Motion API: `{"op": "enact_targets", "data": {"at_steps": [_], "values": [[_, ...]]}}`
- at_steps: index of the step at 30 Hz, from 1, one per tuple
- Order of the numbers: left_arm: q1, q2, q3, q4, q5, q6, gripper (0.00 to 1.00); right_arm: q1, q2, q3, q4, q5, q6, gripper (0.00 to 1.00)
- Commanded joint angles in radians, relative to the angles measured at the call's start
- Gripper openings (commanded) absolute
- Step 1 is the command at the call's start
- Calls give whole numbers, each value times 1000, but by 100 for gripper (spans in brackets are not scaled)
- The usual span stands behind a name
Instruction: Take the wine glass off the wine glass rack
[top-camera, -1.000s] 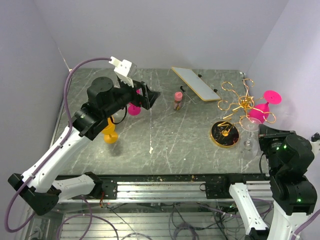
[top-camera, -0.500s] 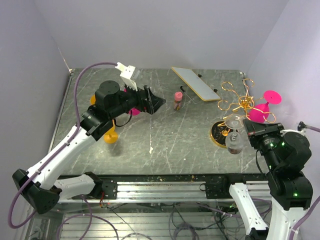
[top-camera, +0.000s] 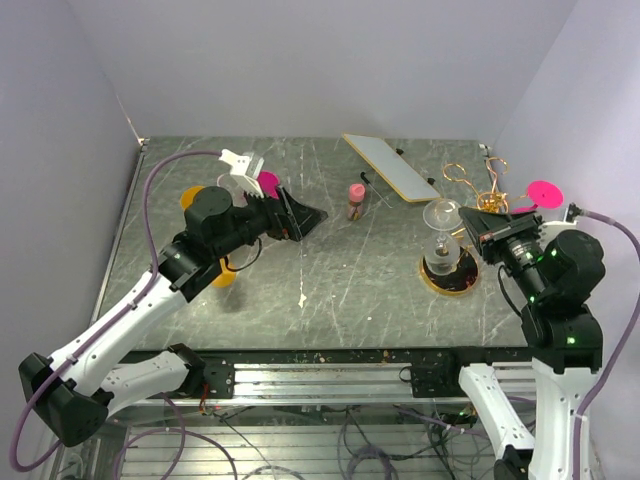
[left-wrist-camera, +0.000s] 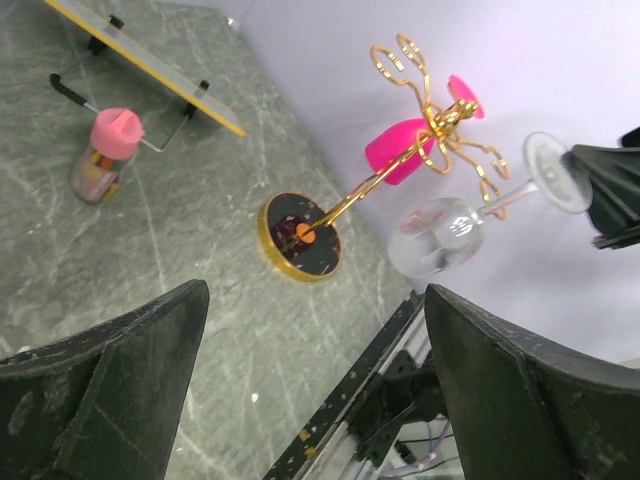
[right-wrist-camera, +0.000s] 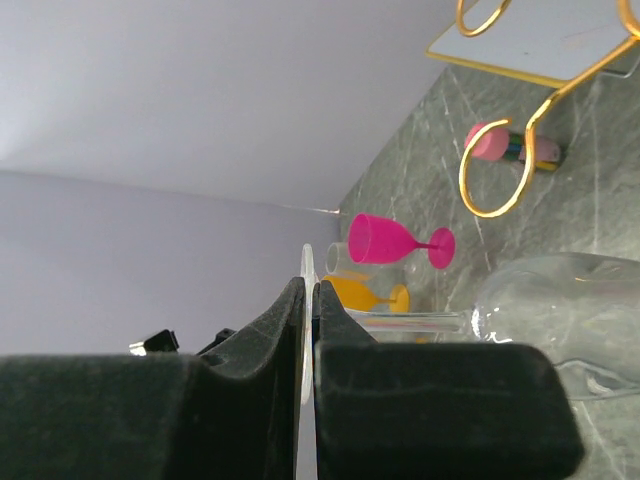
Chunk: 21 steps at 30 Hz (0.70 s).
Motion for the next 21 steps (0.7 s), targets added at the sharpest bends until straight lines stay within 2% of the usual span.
{"op": "enact_targets", "data": {"at_steps": [1, 6, 11, 16, 21], "values": [[-6, -14, -42, 128, 36, -97, 100, 6, 31, -19, 175, -86, 35, 0], [-6, 18, -123, 306, 110, -184, 99, 6, 95, 24, 234, -91, 31, 0], [-6, 61, -124, 366, 129, -227, 99, 6, 141, 24, 282, -128, 36, 0], [-7, 132, -63, 450, 200, -297, 100, 6, 161, 2, 301, -143, 20, 0], [-25, 266, 66, 517, 301, -408, 100, 6, 160, -21, 307, -162, 11, 0]]}}
